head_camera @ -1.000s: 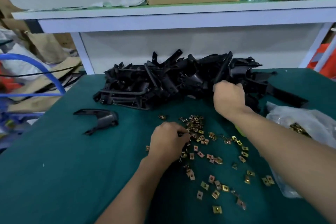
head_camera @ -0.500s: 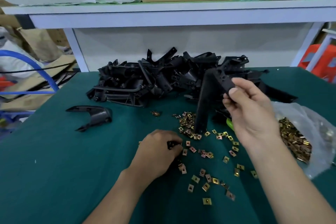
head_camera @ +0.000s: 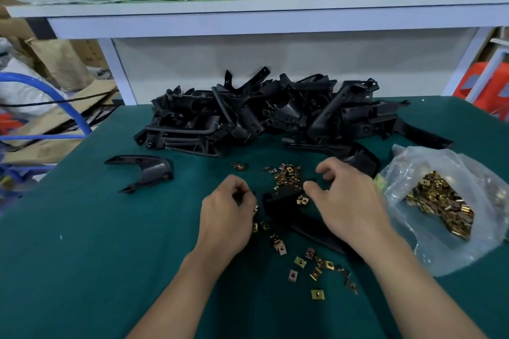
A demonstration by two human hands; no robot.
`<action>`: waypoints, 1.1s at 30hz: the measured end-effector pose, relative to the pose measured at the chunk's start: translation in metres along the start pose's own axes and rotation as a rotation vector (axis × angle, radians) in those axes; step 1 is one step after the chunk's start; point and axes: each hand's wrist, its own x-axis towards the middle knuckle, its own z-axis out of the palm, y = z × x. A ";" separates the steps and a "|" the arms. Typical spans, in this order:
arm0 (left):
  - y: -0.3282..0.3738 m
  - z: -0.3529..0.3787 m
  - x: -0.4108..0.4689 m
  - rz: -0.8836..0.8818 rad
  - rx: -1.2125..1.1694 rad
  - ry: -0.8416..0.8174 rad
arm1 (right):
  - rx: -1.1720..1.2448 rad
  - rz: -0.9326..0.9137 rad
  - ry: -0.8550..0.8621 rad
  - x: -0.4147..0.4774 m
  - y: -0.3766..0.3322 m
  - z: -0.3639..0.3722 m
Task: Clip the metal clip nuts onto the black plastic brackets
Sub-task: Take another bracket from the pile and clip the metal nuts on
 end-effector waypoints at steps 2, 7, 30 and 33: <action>0.001 -0.001 0.001 0.010 0.000 0.029 | -0.176 -0.092 0.051 -0.015 -0.004 0.001; 0.004 -0.001 0.000 -0.012 -0.060 0.027 | -0.140 -0.115 -0.071 -0.032 -0.012 0.013; 0.002 -0.015 0.002 -0.038 -0.313 -0.029 | -0.006 -0.194 -0.084 -0.033 0.001 0.029; 0.005 -0.015 0.001 -0.030 -0.309 -0.014 | -0.009 -0.186 -0.096 -0.029 0.002 0.029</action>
